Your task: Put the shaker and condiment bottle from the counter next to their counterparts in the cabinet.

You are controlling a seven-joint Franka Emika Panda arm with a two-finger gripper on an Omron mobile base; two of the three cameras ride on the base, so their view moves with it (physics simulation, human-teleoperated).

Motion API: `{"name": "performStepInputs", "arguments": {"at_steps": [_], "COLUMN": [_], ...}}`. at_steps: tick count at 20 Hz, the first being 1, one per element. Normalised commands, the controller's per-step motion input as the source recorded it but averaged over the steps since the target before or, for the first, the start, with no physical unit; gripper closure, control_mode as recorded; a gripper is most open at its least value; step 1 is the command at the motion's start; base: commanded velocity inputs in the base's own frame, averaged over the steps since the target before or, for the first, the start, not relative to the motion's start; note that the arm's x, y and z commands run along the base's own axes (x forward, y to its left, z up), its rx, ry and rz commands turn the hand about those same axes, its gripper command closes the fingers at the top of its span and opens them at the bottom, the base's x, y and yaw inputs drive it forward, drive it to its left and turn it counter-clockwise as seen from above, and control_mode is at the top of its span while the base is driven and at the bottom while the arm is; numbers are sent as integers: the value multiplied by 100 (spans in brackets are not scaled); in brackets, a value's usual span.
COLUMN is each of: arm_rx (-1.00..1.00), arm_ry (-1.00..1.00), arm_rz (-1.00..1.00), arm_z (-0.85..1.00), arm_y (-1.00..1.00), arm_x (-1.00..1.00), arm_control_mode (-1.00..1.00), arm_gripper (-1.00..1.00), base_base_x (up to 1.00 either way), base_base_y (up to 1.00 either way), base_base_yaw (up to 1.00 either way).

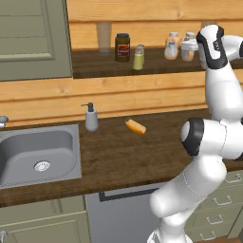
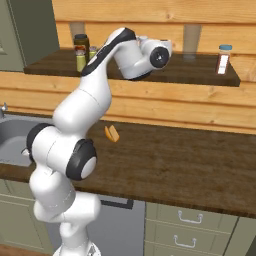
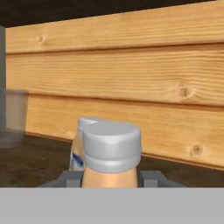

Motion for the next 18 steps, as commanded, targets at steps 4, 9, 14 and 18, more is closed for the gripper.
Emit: {"name": "performStepInputs", "arguments": {"at_steps": [4,9,14,18], "arm_rx": [-2,0,0,0], "arm_ry": [1,0,0,0], "arm_rz": [3,3,3,2], "arm_z": [-5,-4,-4,0], "arm_y": [0,0,-7,-21], "arm_x": [41,31,0,-3], "arm_control_mode": [-100,-100,-100,-100], "arm_gripper": [100,100,-100,-100], "base_base_x": [0,0,0,0], "base_base_y": [0,0,0,0], "base_base_yaw": [0,0,0,0]}}
